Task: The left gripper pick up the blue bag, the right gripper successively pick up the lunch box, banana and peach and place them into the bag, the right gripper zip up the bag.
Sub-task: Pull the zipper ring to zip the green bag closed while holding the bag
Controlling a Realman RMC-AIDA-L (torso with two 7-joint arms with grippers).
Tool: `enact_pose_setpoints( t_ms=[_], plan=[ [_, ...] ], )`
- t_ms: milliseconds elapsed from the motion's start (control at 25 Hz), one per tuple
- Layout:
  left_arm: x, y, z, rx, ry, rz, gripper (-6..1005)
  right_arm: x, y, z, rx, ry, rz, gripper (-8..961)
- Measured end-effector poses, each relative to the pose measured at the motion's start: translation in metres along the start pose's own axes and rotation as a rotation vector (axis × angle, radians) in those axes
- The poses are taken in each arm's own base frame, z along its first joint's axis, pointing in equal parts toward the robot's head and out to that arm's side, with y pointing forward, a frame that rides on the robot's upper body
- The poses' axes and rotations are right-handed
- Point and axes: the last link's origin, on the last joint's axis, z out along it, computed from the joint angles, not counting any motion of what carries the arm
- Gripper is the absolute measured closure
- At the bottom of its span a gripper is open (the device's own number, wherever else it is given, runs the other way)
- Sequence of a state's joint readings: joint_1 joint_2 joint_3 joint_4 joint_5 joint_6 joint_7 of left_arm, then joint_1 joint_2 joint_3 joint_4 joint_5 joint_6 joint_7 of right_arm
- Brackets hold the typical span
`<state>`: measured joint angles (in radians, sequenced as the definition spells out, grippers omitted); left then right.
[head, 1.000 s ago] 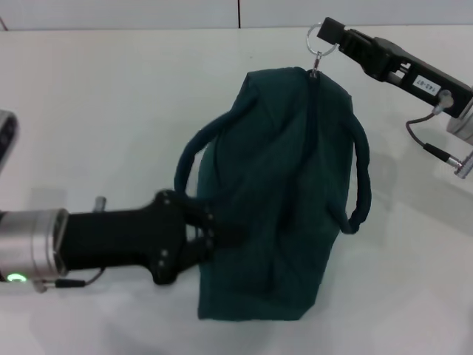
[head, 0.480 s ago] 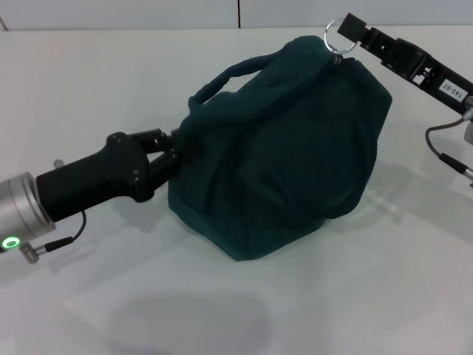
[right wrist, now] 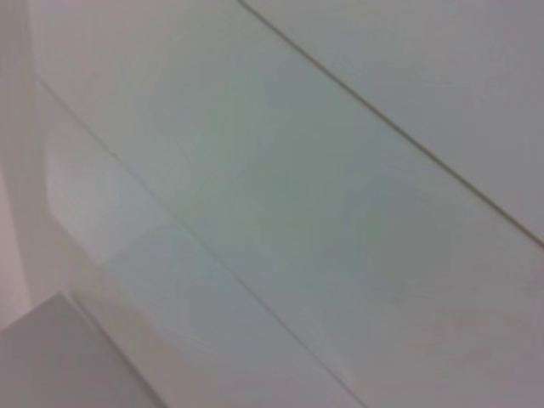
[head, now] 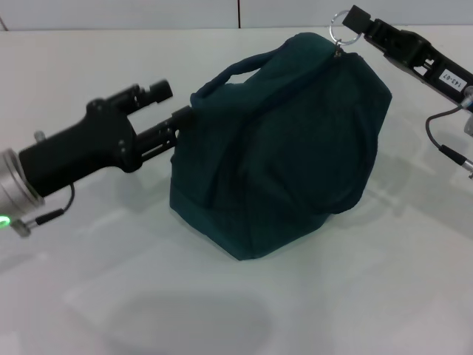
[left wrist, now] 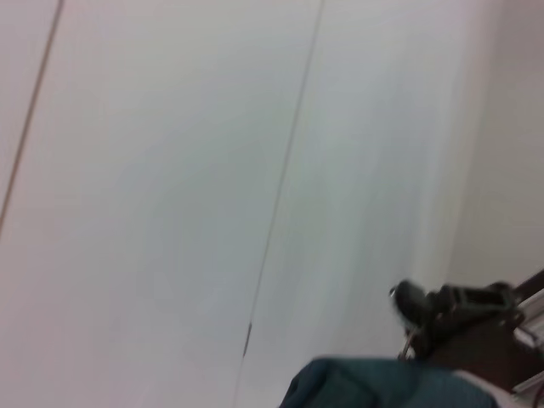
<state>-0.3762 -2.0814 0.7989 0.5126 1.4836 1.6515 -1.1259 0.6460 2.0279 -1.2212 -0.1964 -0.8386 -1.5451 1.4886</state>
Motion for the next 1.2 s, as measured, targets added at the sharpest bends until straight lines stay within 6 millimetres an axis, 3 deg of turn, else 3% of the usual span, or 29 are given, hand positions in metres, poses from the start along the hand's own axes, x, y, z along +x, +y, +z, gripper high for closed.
enact_pose_setpoints(
  t_ms=[200, 320, 480, 680, 920, 1080, 1200],
  plan=[
    [0.04, -0.008, 0.018, -0.086, -0.067, 0.025, 343, -0.002, -0.004, -0.001, 0.025, -0.015, 0.005, 947],
    [0.071, -0.012, 0.048, -0.147, -0.186, 0.017, 219, -0.003, -0.005, -0.002, 0.036, -0.03, 0.007, 947],
    [0.104, -0.009, 0.095, -0.16, -0.406, -0.007, 194, -0.004, -0.006, -0.003, 0.044, -0.039, 0.009, 947],
    [0.138, 0.013, 0.133, -0.101, -0.581, -0.019, 182, -0.006, -0.007, -0.002, 0.051, -0.045, 0.009, 947],
    [0.172, 0.061, 0.165, 0.05, -0.749, 0.044, 185, -0.006, -0.009, -0.002, 0.063, -0.049, 0.009, 947],
    [0.171, 0.099, 0.181, 0.08, -0.876, 0.123, 187, -0.007, -0.01, -0.001, 0.071, -0.048, 0.009, 947],
    [0.162, 0.111, 0.188, 0.108, -0.926, 0.153, 189, -0.007, -0.011, 0.0, 0.072, -0.046, 0.008, 947]
  ],
)
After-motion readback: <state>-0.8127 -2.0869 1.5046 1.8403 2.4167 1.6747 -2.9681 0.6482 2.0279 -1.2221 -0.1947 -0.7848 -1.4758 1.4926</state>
